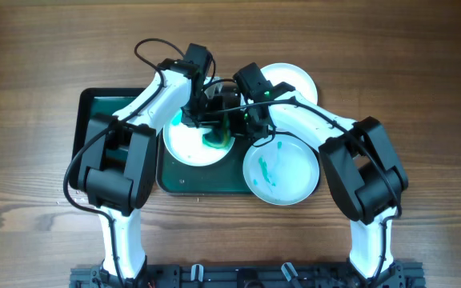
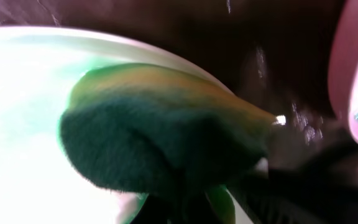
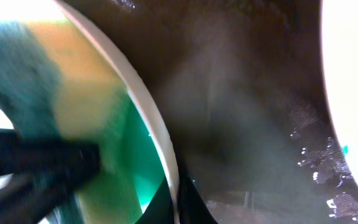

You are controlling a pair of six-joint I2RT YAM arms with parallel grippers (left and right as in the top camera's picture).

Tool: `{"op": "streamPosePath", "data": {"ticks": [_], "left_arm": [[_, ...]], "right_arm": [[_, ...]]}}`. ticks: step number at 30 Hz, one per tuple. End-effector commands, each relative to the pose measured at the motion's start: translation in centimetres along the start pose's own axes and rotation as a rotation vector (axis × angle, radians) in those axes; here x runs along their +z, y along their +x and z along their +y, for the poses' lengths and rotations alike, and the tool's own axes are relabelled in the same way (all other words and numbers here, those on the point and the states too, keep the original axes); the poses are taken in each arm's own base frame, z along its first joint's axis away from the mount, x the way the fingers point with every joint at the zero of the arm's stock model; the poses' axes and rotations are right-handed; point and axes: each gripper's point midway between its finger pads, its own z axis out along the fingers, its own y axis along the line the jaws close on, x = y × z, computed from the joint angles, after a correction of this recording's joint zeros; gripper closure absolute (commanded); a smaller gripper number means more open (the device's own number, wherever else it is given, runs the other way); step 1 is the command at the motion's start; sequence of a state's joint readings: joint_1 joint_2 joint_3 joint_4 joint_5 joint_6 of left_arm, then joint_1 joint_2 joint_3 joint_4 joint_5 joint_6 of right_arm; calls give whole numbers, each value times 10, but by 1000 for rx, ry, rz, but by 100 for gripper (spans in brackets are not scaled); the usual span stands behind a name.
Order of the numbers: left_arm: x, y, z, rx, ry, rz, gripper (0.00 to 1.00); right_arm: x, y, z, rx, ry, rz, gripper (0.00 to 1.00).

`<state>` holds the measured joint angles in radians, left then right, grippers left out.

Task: Clean dirty plates on tray and stack at the side
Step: 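Scrub the left white plate with the sponge while the right gripper holds it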

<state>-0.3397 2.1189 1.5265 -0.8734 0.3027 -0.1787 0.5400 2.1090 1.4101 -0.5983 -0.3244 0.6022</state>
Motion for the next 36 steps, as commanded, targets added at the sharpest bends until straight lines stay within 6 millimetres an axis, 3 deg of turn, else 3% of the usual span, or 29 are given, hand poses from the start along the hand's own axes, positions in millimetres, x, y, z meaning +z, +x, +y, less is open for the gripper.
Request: {"op": "streamPosePath", "data": {"ticks": [1, 3, 6, 8, 10, 12, 14, 19, 21, 24, 26, 29, 32, 36], "left_arm": [[-11, -23, 74, -242, -432, -178, 96], [-40, -11, 120, -370, -722, -247, 96], [-45, 21, 125, -384, -780, -121, 96], [-29, 43, 104, -379, -641, 22, 96], [-8, 62, 53, -253, -322, 208, 96], [-4, 72, 7, -144, -36, 300, 96], [0, 60, -3, -106, 25, 254, 96], [7, -9, -18, -17, 95, -23, 96], [7, -23, 1, -50, -19, -91, 96], [-15, -28, 78, -248, -465, -213, 96], [-35, -23, 100, -278, -617, -243, 96], [-67, -16, 93, -303, -616, -265, 96], [-98, -14, 69, -268, -488, -259, 96], [-146, -7, 48, -283, -263, -260, 96]], "right_arm": [[16, 7, -22, 25, 72, 31, 96], [16, 8, -22, 24, 73, 32, 96], [16, 7, -22, 27, 71, 31, 96], [16, 7, -22, 28, 72, 31, 96], [16, 7, -22, 27, 72, 32, 96], [16, 8, -23, 27, 73, 33, 96], [16, 8, -23, 26, 73, 33, 96], [16, 8, -23, 27, 73, 33, 96], [16, 8, -23, 26, 74, 33, 96], [16, 8, -23, 26, 75, 34, 96], [16, 8, -23, 25, 76, 35, 96], [15, 6, -26, 23, 91, 24, 96], [8, 2, -27, 18, 114, -5, 96], [-37, -9, -42, -1, 279, -132, 96]]}}
